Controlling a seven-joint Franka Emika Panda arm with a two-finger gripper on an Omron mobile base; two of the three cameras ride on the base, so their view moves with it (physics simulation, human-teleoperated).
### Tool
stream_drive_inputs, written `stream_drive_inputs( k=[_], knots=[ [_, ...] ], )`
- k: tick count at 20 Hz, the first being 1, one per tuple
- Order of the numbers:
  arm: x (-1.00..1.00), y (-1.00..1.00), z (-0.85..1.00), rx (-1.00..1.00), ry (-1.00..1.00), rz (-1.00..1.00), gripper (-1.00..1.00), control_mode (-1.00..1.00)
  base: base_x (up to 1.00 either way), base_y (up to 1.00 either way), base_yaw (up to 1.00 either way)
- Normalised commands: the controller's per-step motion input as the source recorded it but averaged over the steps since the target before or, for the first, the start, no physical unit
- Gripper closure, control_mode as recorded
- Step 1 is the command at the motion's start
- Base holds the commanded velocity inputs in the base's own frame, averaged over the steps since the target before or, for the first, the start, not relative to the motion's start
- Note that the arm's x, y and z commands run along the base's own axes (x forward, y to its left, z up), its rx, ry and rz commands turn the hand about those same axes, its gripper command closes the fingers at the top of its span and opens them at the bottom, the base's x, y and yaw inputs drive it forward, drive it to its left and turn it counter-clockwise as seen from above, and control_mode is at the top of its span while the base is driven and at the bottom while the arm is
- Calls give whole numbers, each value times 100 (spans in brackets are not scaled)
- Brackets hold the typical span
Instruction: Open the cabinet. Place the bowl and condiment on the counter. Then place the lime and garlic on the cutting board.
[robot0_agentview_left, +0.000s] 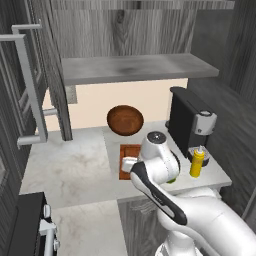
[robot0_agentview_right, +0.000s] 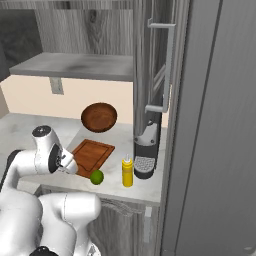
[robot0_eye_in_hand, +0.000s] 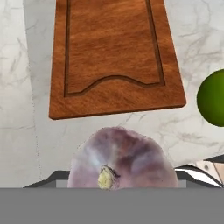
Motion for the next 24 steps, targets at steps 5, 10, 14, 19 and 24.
stream_drive_inputs(
  k=[5,10,14,19,24],
  knots=[
    [2,-3,30,0,-11,0,100,-100,0,0,0],
    [27,-14,23,3,-3,0,100,-100,0,0,0],
    [28,-29,5,5,0,0,100,-100,0,0,0],
    [42,-28,0,5,0,0,100,-100,0,0,0],
    [55,-5,0,2,0,0,100,-100,0,0,0]
  ],
)
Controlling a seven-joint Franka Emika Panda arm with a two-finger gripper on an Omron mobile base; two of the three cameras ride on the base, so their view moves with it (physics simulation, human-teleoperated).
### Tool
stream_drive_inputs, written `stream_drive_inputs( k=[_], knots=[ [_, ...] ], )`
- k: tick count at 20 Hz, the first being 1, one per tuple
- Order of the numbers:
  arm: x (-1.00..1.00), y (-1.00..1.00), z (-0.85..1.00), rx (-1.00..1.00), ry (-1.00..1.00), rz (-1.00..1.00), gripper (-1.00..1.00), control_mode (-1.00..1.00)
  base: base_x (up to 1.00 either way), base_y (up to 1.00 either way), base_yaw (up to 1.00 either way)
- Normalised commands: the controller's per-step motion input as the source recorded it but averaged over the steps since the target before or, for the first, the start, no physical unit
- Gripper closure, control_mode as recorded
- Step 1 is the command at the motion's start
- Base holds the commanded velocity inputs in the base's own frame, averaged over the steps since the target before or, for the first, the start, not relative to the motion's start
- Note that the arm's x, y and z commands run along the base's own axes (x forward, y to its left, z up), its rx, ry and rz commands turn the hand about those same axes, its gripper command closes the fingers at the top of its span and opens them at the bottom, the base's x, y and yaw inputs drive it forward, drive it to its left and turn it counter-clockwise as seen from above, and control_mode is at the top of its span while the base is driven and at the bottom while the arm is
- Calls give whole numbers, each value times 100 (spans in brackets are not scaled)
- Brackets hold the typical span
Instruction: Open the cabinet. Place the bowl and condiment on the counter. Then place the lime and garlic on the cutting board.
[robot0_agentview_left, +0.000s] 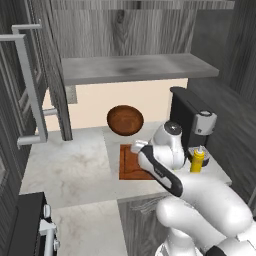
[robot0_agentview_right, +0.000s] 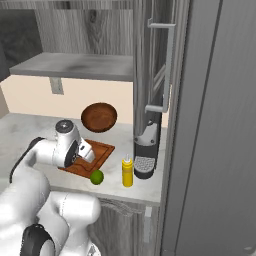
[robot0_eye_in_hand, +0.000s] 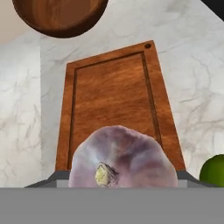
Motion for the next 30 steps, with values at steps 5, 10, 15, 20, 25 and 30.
stream_drive_inputs(
  k=[5,10,15,20,25,30],
  knots=[
    [60,0,0,0,2,0,100,-100,0,0,0],
    [41,0,-7,0,9,0,100,-100,0,0,0],
    [34,0,-24,0,8,0,100,-100,0,0,0],
    [33,0,-34,0,6,0,100,-100,0,0,0],
    [31,0,-27,0,2,0,100,-100,0,0,0],
    [15,2,-29,0,1,0,100,-100,0,0,0]
  ],
)
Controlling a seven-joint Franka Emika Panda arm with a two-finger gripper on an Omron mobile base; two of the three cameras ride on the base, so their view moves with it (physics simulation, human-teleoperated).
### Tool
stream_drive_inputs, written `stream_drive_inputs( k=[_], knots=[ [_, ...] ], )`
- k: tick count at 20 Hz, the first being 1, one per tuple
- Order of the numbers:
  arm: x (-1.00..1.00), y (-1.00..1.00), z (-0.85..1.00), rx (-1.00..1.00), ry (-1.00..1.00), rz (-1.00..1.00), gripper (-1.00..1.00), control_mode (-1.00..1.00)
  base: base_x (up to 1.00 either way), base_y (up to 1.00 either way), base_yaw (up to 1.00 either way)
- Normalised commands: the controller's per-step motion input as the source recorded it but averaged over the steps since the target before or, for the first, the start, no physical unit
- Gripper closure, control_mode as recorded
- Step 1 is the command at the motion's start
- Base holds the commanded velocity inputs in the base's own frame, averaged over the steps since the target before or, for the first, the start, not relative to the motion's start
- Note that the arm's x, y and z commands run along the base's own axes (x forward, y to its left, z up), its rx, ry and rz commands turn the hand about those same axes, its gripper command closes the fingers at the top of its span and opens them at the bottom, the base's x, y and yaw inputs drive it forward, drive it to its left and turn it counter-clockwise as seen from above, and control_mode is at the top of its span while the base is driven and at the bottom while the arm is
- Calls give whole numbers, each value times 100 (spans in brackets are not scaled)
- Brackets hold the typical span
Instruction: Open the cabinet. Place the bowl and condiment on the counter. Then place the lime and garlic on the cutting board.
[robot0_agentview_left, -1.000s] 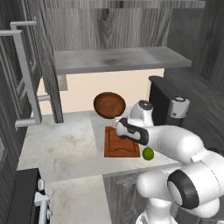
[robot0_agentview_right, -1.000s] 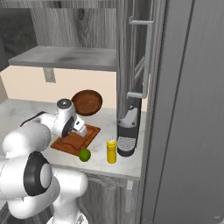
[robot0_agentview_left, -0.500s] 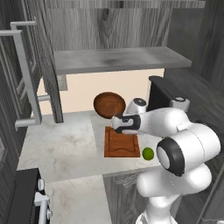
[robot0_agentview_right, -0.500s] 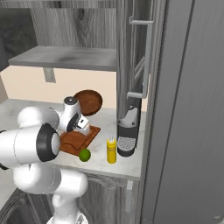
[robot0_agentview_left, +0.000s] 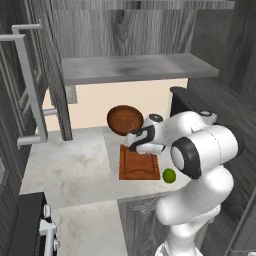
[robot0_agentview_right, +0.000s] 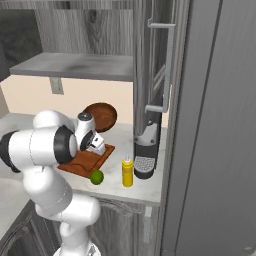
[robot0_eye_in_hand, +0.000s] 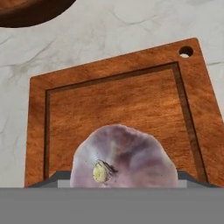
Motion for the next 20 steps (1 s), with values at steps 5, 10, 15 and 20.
stream_drive_inputs(
  k=[5,10,15,20],
  knots=[
    [2,9,-29,-2,0,0,100,-100,0,0,0],
    [0,5,-29,-2,0,0,100,-100,0,0,0],
    [0,0,-26,-1,0,0,100,-100,0,0,0],
    [0,0,-17,-1,0,-1,-100,-100,0,0,0]
  ],
)
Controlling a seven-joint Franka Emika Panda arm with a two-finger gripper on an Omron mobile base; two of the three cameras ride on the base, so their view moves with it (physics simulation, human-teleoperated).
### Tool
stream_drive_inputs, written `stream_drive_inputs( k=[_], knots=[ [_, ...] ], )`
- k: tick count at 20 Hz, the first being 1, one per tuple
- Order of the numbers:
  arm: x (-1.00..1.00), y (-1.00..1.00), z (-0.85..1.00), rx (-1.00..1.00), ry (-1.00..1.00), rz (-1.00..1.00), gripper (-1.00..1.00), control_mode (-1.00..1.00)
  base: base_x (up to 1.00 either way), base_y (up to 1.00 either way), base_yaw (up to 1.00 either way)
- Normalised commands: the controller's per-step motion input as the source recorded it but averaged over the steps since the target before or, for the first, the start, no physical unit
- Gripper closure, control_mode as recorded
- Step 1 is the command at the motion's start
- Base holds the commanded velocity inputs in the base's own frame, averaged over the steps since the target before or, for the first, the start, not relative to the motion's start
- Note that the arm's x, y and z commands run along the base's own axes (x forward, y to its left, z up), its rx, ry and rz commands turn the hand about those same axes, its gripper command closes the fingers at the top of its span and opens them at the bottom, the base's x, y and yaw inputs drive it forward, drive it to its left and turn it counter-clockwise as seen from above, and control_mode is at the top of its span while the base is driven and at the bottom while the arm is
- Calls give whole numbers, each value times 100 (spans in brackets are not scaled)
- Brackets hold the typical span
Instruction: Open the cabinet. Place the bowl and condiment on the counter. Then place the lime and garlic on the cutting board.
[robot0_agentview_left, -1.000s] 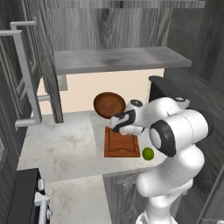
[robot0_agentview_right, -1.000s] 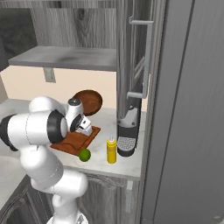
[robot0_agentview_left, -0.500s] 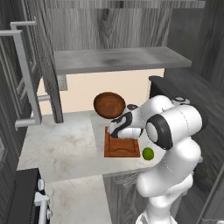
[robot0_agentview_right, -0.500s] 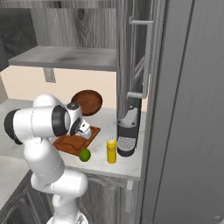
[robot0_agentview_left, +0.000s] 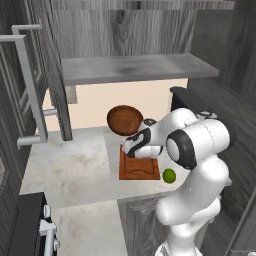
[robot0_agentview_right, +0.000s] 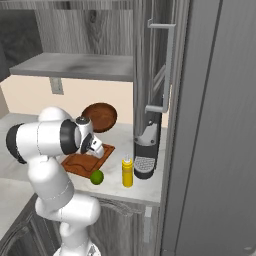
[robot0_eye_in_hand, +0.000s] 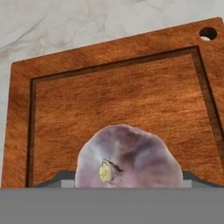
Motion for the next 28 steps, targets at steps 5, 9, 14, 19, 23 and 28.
stream_drive_inputs(
  k=[5,9,14,19,23,28],
  knots=[
    [-34,0,0,0,0,-2,-100,-100,0,0,0],
    [-28,0,0,0,0,-3,-100,-100,0,0,0],
    [-5,0,22,0,-8,0,-100,-100,0,0,0],
    [-3,0,62,0,-15,0,-100,-100,0,0,0],
    [-45,0,49,0,-3,0,-100,-100,0,0,0],
    [-88,-1,1,0,-5,2,-100,-100,0,0,0]
  ],
)
